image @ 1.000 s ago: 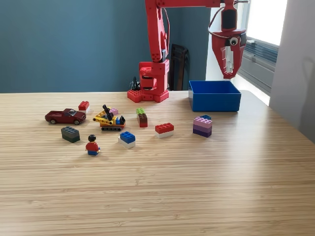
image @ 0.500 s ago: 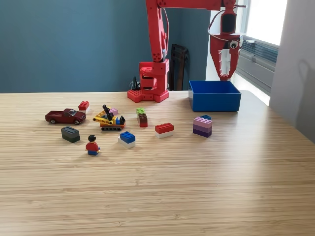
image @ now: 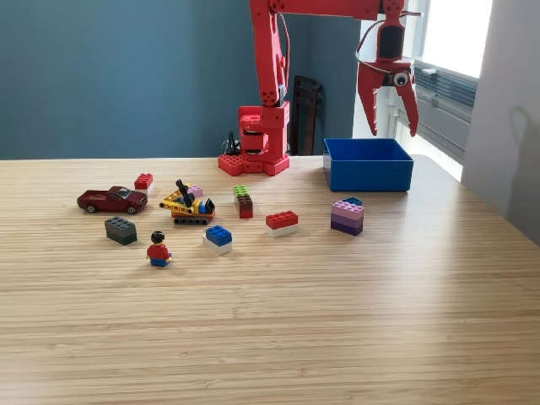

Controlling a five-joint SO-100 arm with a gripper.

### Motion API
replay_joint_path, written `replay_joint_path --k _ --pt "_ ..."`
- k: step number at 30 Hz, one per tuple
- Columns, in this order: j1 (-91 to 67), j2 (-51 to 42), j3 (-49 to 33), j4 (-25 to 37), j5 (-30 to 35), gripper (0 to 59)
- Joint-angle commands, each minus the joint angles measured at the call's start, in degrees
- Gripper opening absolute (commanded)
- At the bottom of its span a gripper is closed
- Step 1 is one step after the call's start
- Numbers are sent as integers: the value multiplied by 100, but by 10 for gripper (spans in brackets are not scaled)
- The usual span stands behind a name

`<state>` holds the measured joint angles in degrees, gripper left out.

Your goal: Grasp a lego block and put it in the bin.

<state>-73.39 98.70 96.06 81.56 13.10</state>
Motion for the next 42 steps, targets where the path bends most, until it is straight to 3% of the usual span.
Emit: replay_joint_path --k 1,3,5,21,42 --pt "185 422 -308 53 316 112" --pt "431 422 -492 53 510 33" --pt "721 422 -633 53 633 1" --pt "3858 422 -62 53 193 0" --pt "5423 422 79 -70 -158 0"
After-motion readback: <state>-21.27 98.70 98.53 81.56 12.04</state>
